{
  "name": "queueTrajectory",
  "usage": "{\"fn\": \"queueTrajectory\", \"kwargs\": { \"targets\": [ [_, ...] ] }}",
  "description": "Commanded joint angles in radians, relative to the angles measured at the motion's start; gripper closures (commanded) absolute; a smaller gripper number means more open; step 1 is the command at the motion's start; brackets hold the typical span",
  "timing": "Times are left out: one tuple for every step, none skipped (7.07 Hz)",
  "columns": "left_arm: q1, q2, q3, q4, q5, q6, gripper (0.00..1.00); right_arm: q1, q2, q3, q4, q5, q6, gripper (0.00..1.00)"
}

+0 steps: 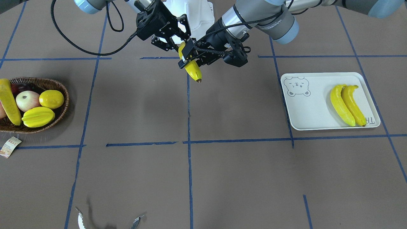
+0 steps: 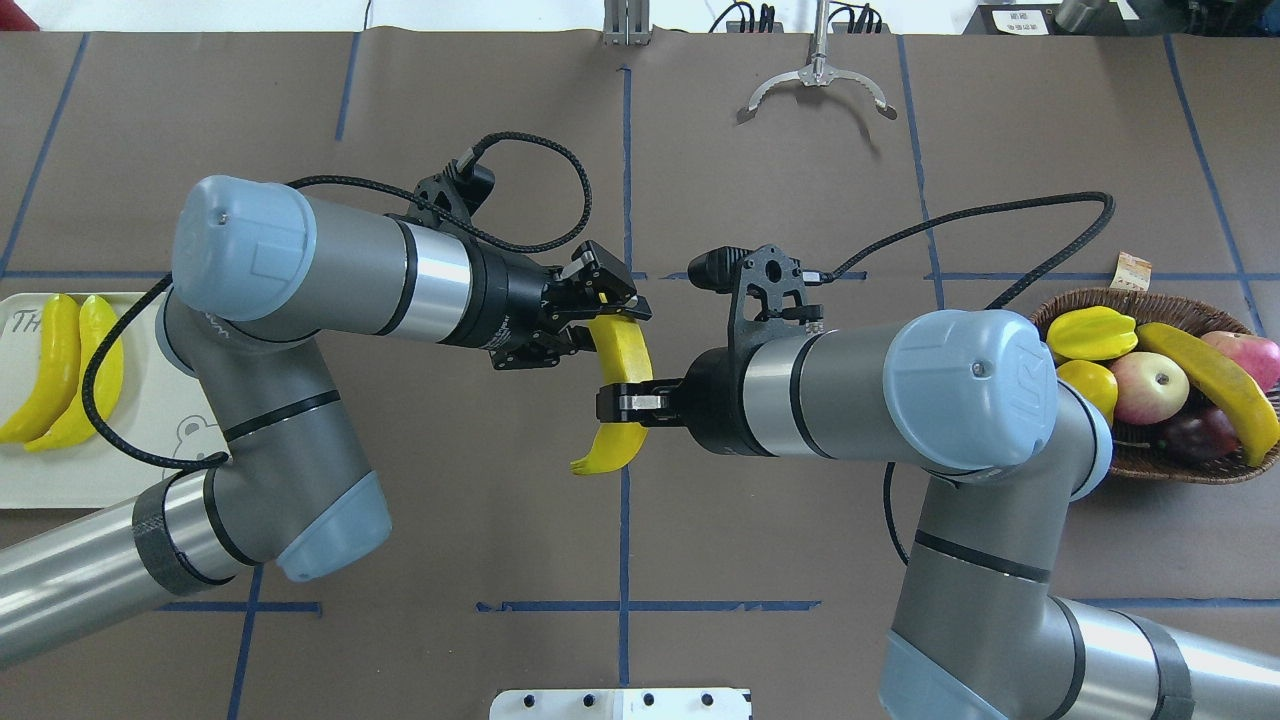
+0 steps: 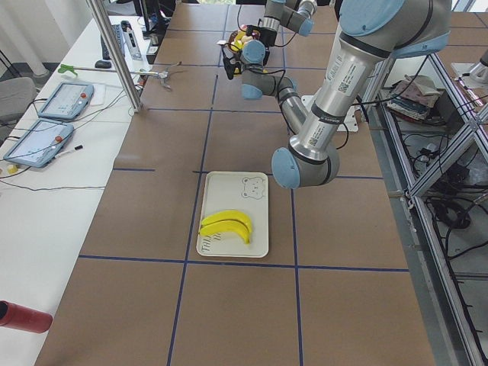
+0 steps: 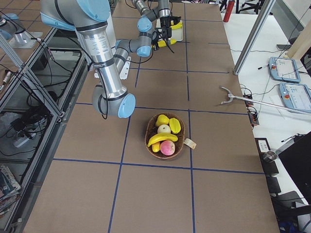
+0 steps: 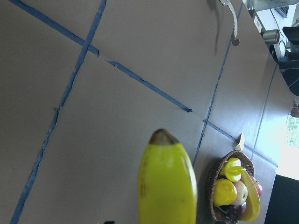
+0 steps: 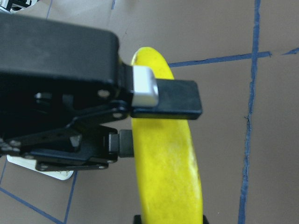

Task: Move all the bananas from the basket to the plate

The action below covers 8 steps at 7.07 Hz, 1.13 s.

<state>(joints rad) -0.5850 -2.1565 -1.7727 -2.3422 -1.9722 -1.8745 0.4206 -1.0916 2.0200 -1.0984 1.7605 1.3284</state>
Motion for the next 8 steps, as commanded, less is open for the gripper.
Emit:
{"fn": "queueTrajectory", "kwargs": {
  "targets": [
    [-0.004,0.003,0.001,-0.002,0.000,0.000,1.00,0.000,-0.007,0.009,0.000,0.002,0.000,0.02],
    [-0.007,0.003,0.001,-0.002,0.000,-0.001,1.00,0.001,-0.005,0.011,0.000,-0.001,0.001,0.00],
    [-0.007,0.004,0.001,-0.002,0.000,-0.003,1.00,0.001,-0.005,0.011,0.000,0.000,0.003,0.00],
    [-0.009,0.006,0.001,-0.002,0.000,-0.002,1.00,0.004,-0.008,0.022,0.000,0.004,0.003,0.00],
    [-0.010,0.007,0.001,0.010,0.000,0.008,1.00,0.009,-0.008,0.031,0.000,0.005,0.003,0.00],
    [-0.031,0.009,-0.001,0.108,-0.007,0.012,1.00,0.010,-0.010,0.049,-0.029,0.005,0.003,0.00],
    [-0.056,0.024,-0.019,0.194,-0.013,0.015,1.00,0.010,-0.008,0.078,-0.093,0.005,0.003,0.00],
    [-0.079,0.084,-0.022,0.202,-0.048,0.015,1.00,0.020,-0.019,0.100,-0.125,0.005,0.002,0.00]
  ]
}}
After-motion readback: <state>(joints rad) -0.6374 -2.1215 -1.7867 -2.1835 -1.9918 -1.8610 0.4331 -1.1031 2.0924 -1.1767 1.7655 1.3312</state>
